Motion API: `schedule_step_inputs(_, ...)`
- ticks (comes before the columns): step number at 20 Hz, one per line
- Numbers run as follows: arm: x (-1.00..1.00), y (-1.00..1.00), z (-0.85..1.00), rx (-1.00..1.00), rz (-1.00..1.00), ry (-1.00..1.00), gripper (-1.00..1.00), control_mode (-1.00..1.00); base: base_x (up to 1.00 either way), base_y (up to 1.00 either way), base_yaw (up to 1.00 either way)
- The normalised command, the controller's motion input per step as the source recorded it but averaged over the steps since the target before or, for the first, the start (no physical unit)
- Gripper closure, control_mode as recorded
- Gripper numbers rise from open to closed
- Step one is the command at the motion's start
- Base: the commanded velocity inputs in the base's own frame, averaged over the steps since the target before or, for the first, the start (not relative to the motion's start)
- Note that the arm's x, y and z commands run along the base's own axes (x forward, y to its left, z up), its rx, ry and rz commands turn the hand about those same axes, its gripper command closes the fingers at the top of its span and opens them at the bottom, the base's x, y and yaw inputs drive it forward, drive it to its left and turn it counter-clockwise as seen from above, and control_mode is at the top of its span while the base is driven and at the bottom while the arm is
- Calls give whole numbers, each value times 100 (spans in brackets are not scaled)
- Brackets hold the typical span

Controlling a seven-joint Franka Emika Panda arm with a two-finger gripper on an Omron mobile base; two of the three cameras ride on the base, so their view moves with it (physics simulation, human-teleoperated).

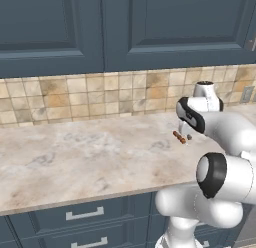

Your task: Store the kebab skewer in the freezer for long-term storage. Close the freezer door after placing the cooked food.

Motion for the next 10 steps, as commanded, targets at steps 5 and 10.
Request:
schedule_step_inputs(5, 33, 0, -29, 0, 0, 1, -100, -100, 0, 0, 0)
schedule_step_inputs(10, 33, 0, -17, 0, 3, 0, -100, -100, 0, 0, 0)
